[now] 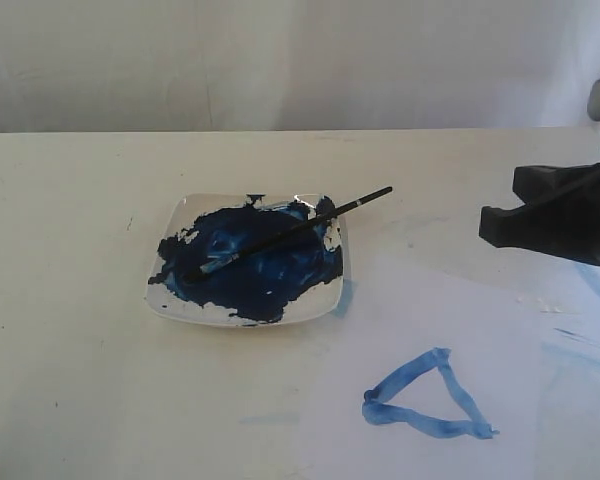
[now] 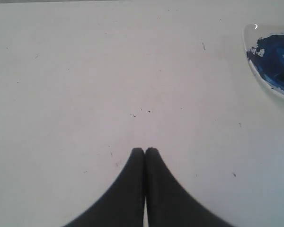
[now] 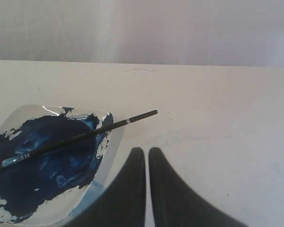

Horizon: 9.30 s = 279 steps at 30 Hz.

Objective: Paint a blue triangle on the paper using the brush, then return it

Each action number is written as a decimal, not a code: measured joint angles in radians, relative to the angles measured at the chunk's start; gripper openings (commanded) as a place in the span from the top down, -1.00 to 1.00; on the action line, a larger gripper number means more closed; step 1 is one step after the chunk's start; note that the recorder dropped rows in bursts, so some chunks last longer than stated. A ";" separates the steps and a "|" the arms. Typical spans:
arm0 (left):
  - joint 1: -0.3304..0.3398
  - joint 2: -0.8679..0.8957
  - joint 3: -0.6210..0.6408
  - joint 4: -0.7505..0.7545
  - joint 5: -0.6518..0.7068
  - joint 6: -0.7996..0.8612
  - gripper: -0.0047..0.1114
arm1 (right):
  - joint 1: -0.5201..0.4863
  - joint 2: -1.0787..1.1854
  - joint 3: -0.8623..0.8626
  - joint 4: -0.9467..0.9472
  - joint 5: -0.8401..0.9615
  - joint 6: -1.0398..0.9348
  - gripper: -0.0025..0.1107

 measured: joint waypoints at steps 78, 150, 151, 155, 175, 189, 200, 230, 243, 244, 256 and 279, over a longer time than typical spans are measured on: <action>0.000 0.000 0.000 0.046 -0.023 -0.132 0.92 | -0.227 -0.822 0.020 0.056 -0.036 1.045 0.90; 0.000 0.000 0.000 0.046 -0.025 -0.132 0.92 | -0.227 -0.857 0.494 -1.197 0.406 1.137 0.90; 0.000 0.000 0.000 0.046 -0.025 -0.132 0.92 | -0.227 -0.857 0.494 -1.187 0.406 1.121 0.90; 0.000 0.000 0.000 0.046 -0.025 -0.132 0.92 | -0.227 -0.857 0.494 -1.165 0.406 1.082 0.90; 0.000 0.000 0.000 0.046 -0.025 -0.132 0.92 | -0.361 -0.962 0.494 -1.000 0.457 0.893 0.90; 0.000 0.000 0.000 0.046 -0.025 -0.132 0.92 | -0.361 -0.962 0.494 -1.026 0.459 0.893 0.90; 0.000 0.000 0.000 0.046 -0.025 -0.132 0.92 | -0.361 -0.962 0.494 -1.033 0.459 0.893 0.90; -0.023 0.000 0.000 0.046 -0.025 -0.132 0.92 | -0.419 -0.962 0.494 -1.051 0.463 0.893 0.90; -0.023 0.000 0.000 0.046 -0.025 -0.132 0.92 | -0.419 -0.962 0.494 -1.053 0.463 0.893 0.90; -0.023 0.000 0.000 0.046 -0.025 -0.132 0.92 | -0.419 -0.962 0.494 -1.053 0.463 0.893 0.90; -0.023 0.000 0.000 0.046 -0.025 -0.132 0.92 | -0.419 -0.962 0.494 -1.053 0.463 0.893 0.90; -0.023 0.000 0.000 0.046 -0.025 -0.132 0.92 | -0.419 -0.962 0.494 -1.053 0.463 0.893 0.90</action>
